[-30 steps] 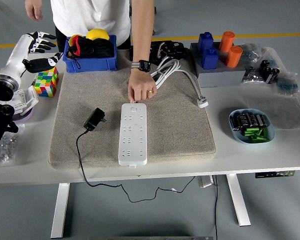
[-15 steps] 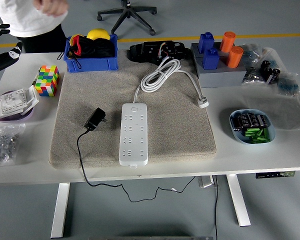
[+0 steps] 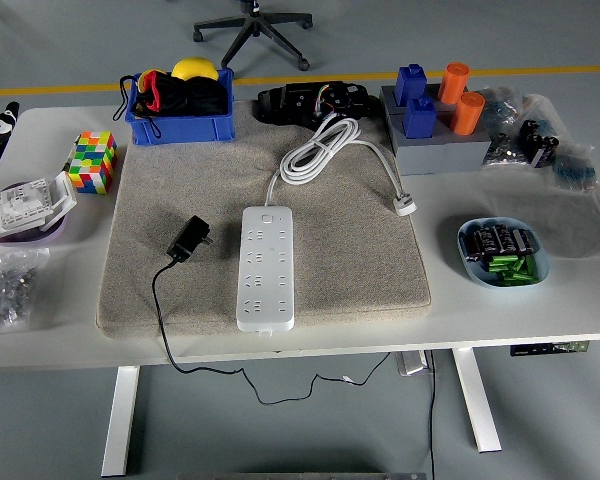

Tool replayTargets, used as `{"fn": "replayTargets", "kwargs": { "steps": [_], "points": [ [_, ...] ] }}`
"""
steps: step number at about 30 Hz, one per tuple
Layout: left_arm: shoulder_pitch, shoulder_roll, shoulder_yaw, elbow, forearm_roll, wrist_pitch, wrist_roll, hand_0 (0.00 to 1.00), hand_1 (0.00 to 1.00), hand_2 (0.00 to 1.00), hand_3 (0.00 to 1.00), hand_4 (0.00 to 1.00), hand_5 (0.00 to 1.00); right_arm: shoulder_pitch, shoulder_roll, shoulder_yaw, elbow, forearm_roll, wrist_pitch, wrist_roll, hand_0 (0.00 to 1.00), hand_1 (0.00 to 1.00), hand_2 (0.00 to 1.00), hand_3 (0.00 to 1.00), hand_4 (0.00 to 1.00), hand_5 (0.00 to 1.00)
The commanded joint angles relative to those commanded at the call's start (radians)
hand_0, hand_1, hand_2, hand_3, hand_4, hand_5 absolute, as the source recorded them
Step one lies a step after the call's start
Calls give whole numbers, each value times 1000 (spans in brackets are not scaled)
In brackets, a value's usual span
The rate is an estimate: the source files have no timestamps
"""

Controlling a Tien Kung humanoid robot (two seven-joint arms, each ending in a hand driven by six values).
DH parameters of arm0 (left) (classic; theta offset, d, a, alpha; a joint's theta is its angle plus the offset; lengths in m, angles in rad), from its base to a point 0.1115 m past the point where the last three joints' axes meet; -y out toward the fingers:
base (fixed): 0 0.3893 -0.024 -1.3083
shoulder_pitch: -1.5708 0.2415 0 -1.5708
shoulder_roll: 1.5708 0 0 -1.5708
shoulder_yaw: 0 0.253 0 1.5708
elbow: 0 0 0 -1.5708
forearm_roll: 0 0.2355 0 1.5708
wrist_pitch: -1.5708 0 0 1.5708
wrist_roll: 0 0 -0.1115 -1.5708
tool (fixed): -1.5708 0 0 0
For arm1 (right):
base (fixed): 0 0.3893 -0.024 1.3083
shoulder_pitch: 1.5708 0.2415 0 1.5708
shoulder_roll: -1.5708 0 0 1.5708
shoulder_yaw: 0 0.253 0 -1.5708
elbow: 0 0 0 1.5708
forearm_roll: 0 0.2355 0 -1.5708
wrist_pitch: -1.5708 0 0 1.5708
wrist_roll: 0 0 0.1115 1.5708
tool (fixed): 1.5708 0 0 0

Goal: Pull the plug out,throw it away,press the button

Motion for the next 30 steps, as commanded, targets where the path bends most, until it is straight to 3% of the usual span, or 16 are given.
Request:
{"fn": "replayTargets", "kwargs": {
  "steps": [6, 16, 24, 30],
  "points": [
    [28, 12, 18, 2, -4, -5, 2, 860, 872, 787, 790, 695, 219, -6, 14, 19, 0, -6, -4, 4, 741, 653, 640, 611, 648, 468],
    [51, 7, 10, -10, -7, -8, 1, 859, 871, 786, 791, 694, 222, -10, 26, 38, 0, -11, -22, 12, 741, 653, 640, 612, 649, 467],
    [48, 39, 18, -25, -18, -11, 6, 857, 862, 784, 790, 692, 230, -4, 29, 59, 0, -24, -30, 9, 741, 653, 641, 611, 649, 467],
    [58, 44, 3, -46, -21, -13, 9, 856, 861, 783, 790, 691, 233, 2, 35, 63, 0, -30, -28, 3, 741, 653, 640, 611, 649, 468]
  ]
}}
